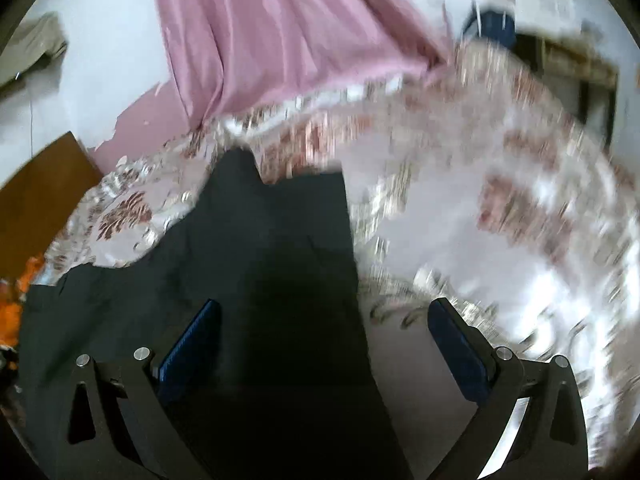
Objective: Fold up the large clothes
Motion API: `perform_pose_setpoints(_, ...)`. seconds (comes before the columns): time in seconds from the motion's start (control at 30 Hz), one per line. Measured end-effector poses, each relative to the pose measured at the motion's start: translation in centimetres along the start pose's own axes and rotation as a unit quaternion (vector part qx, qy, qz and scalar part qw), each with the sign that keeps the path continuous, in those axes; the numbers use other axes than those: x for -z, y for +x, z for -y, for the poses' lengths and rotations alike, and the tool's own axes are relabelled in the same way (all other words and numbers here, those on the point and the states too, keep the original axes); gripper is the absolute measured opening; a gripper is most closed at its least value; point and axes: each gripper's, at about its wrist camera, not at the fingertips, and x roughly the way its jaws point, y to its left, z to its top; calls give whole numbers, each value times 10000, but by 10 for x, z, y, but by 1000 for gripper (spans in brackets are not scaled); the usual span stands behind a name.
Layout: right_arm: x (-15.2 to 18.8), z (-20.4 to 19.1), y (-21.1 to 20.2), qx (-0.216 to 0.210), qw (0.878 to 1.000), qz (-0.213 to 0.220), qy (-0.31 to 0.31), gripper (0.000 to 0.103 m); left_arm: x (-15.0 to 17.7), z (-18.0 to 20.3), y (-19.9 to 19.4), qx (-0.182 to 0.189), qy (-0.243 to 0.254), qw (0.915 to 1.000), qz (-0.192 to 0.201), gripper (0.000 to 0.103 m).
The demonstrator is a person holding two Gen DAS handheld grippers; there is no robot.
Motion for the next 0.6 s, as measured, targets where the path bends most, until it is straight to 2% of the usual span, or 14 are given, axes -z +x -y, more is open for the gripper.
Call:
perform_pose_setpoints(0.1, 4, 13, 5, -300, 9993, 32, 239, 102, 7, -1, -3, 68, 27, 9998, 166, 103)
perform_pose_setpoints(0.33, 9, 13, 11, -443, 9989, 119, 138, 102, 12, -2, -6, 144, 109, 9991, 386, 103)
perform_pose_setpoints(0.5, 18, 8, 3, -880, 9960, 150, -56, 102, 15, -5, -8, 338, 128, 9984, 434, 103)
perform_pose_setpoints(0.6, 22, 1, 5, -1184, 9926, 20, -269, 102, 17, -7, -8, 450, 173, 9980, 420, 103)
